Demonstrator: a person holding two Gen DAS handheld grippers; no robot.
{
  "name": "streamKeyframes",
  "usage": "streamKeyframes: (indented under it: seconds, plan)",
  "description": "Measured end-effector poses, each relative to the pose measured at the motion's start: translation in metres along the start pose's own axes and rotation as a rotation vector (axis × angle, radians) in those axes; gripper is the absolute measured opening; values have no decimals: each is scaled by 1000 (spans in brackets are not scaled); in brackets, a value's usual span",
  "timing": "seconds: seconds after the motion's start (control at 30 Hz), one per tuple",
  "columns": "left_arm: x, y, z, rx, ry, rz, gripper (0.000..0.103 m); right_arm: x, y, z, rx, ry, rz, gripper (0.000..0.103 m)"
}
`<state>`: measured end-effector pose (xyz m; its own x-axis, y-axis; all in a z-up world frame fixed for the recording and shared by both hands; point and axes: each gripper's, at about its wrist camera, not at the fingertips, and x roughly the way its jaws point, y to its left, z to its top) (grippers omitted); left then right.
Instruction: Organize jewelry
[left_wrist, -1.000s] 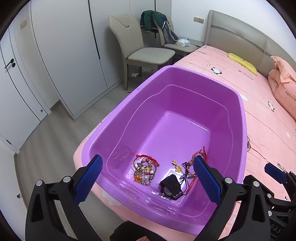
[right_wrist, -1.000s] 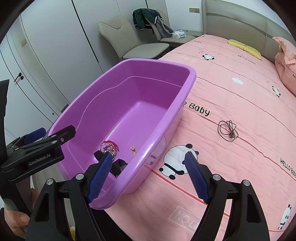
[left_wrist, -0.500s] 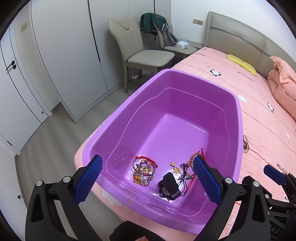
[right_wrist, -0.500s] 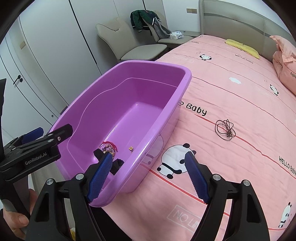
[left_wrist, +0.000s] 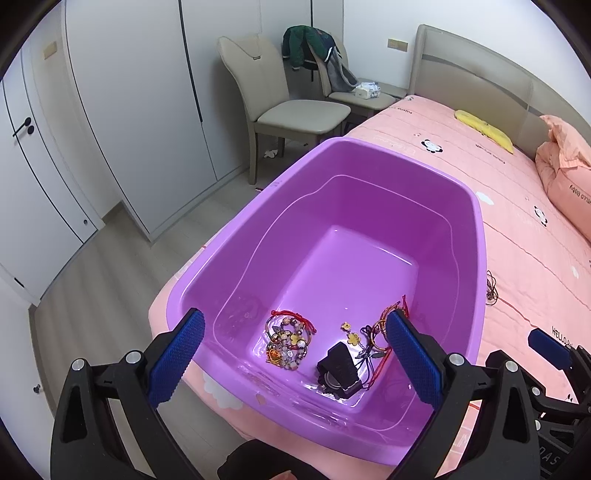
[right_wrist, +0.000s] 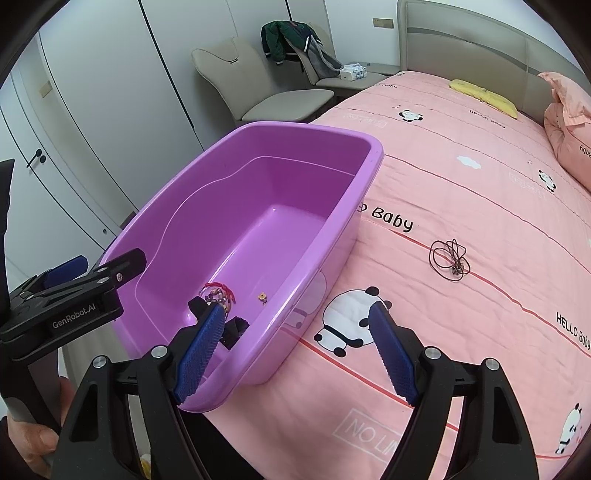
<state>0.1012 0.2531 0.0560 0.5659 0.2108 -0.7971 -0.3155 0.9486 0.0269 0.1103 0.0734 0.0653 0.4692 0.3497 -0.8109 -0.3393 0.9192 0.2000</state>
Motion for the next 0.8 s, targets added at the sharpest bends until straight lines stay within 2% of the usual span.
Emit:
streamKeyframes:
  seconds: [0.8]
  plan:
    - [3,2,-3,-15,16,-17,97,1,0,-2,-4,5,-5,77]
